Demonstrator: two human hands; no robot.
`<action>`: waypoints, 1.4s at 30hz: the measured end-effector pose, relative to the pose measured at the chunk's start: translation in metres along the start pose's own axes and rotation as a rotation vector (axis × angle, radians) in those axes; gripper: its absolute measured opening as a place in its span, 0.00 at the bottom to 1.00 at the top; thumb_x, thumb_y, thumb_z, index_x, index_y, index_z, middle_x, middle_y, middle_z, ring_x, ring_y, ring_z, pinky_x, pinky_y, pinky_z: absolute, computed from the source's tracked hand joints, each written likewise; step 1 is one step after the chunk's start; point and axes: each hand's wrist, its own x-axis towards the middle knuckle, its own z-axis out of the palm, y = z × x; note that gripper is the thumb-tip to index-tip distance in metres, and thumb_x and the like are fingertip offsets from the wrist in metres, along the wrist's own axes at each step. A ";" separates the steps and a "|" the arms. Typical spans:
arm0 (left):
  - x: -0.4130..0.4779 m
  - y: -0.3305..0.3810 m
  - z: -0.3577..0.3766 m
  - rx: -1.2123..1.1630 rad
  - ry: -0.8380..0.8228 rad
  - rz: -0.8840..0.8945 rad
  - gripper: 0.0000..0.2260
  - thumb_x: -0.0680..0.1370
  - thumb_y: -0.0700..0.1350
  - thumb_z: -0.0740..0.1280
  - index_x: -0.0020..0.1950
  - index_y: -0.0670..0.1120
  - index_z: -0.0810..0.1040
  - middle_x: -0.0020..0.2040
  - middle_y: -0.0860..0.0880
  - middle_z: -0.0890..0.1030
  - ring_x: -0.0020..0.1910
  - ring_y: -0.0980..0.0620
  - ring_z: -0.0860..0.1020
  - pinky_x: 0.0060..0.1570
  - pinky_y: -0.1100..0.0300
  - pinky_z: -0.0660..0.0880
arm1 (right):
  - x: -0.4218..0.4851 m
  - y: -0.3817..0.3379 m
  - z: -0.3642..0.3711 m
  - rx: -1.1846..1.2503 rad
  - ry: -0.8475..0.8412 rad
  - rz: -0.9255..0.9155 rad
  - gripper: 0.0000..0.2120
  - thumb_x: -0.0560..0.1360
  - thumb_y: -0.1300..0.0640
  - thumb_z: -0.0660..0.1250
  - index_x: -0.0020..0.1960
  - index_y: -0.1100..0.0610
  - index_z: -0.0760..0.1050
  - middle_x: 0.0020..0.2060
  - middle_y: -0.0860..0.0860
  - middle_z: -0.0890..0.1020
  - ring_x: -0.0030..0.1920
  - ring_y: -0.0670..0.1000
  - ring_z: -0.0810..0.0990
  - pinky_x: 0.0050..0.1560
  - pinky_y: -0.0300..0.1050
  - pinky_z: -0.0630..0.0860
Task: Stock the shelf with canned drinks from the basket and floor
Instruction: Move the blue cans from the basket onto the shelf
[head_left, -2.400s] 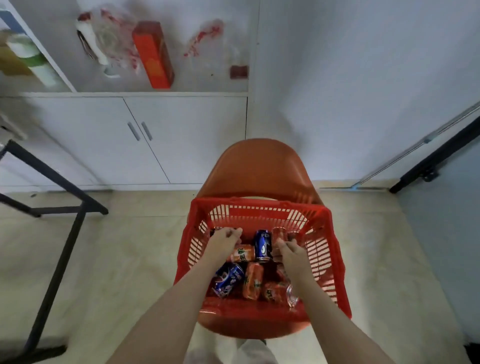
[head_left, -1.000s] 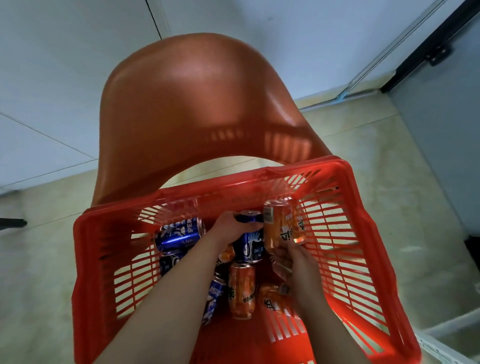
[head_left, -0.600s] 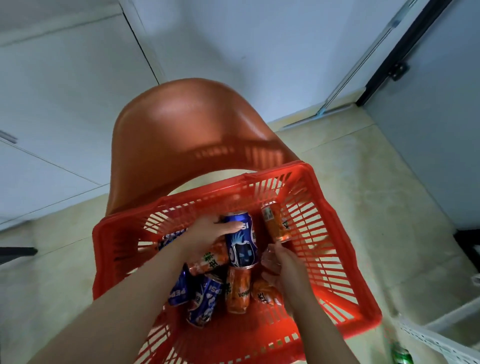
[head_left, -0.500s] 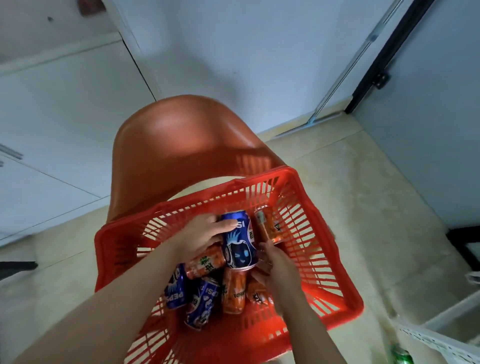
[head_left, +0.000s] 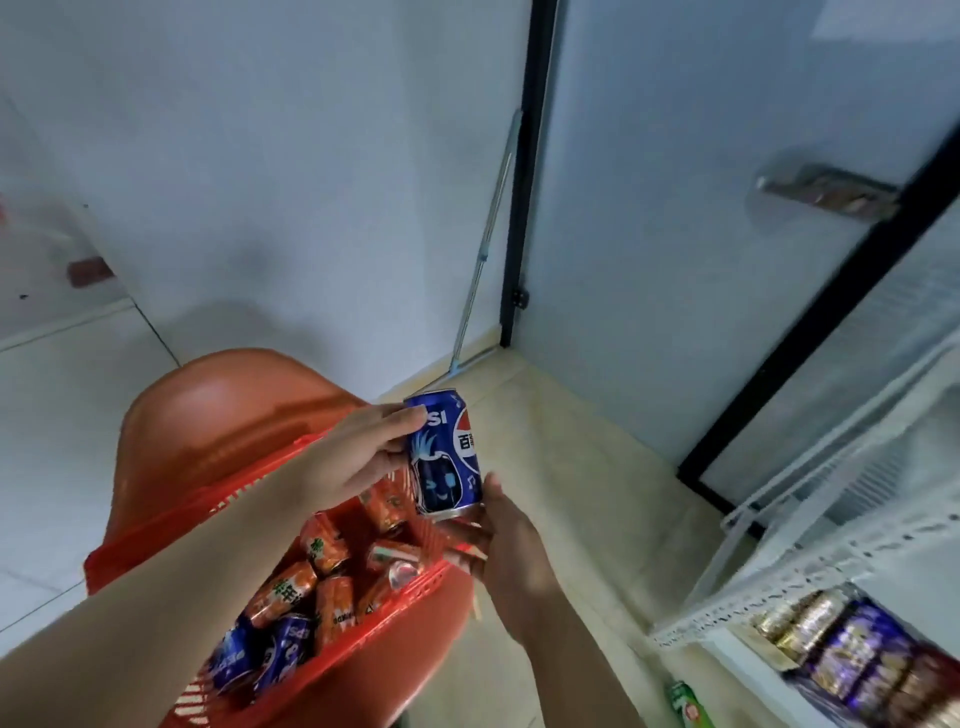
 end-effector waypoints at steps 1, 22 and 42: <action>-0.007 0.011 0.025 0.009 -0.039 0.025 0.42 0.56 0.60 0.82 0.62 0.39 0.75 0.55 0.41 0.83 0.55 0.45 0.82 0.49 0.60 0.80 | -0.022 -0.010 -0.012 -0.015 0.012 -0.026 0.23 0.79 0.40 0.54 0.56 0.53 0.80 0.46 0.53 0.85 0.46 0.48 0.83 0.45 0.43 0.77; -0.110 0.209 0.458 0.319 -0.777 0.541 0.41 0.46 0.67 0.80 0.50 0.45 0.81 0.46 0.47 0.86 0.44 0.53 0.84 0.44 0.63 0.79 | -0.369 -0.189 -0.208 0.177 0.398 -0.716 0.26 0.71 0.41 0.64 0.62 0.57 0.75 0.56 0.59 0.81 0.57 0.57 0.80 0.59 0.56 0.77; -0.051 0.293 0.685 0.576 -0.984 0.788 0.22 0.73 0.44 0.72 0.66 0.50 0.76 0.55 0.56 0.82 0.54 0.59 0.81 0.50 0.61 0.80 | -0.453 -0.310 -0.398 -0.069 0.693 -0.825 0.36 0.63 0.45 0.78 0.64 0.61 0.71 0.54 0.55 0.84 0.56 0.56 0.83 0.56 0.49 0.79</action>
